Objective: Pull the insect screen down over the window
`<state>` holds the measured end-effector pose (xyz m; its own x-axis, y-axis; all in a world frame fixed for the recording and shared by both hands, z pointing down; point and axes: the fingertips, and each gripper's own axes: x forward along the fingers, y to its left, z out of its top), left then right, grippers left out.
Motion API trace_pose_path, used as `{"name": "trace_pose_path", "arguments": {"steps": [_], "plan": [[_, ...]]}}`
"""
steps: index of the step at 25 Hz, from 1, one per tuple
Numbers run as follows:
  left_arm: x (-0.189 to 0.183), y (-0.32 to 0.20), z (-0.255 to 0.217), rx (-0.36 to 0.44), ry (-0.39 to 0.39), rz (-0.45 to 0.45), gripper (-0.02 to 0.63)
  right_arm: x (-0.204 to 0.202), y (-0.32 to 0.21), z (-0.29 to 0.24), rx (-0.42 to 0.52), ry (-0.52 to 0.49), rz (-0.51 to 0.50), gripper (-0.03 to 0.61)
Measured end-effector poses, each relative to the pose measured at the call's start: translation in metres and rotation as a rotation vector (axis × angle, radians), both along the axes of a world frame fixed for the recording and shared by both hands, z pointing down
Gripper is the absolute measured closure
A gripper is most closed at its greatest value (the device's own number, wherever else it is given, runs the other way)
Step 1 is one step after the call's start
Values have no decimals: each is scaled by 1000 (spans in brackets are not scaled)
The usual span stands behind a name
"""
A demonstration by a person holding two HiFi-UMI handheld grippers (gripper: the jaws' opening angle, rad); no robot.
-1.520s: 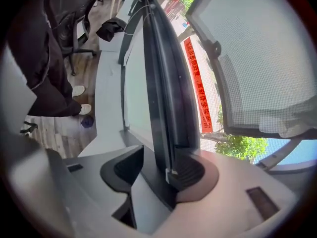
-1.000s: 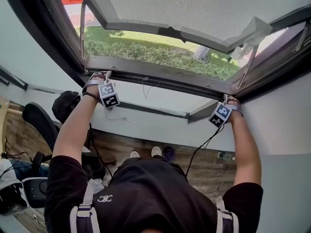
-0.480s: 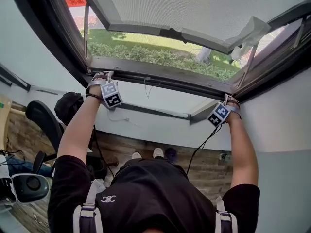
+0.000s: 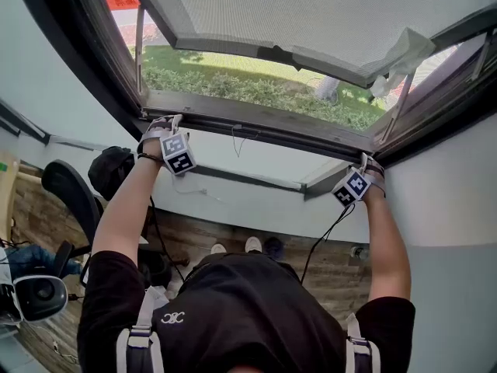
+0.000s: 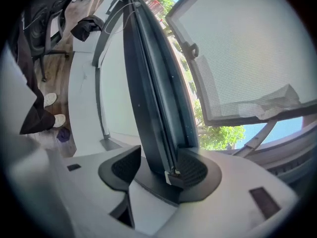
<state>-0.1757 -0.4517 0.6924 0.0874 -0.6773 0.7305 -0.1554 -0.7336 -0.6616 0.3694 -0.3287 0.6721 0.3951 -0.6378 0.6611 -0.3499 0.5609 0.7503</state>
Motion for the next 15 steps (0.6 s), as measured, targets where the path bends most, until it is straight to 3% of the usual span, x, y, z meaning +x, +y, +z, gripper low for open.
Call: {"name": "trace_pose_path", "arguments": {"steps": [3,5,8,12,15], "plan": [[0,2,-1,-10,37,-18,394,0,2,-5,54,-31,1,340],[3,5,-10,0,101,-32,394,-3,2,-10,124,-77,-4,336],[12,16,-34,38,249,-65,407,-27,7,-27,249,-251,11,386],[23,40,-74,94,584,-187,568,-84,21,-72,442,-628,116,571],[26,61,-115,133,883,-322,606,-123,25,-99,565,-913,137,572]]}}
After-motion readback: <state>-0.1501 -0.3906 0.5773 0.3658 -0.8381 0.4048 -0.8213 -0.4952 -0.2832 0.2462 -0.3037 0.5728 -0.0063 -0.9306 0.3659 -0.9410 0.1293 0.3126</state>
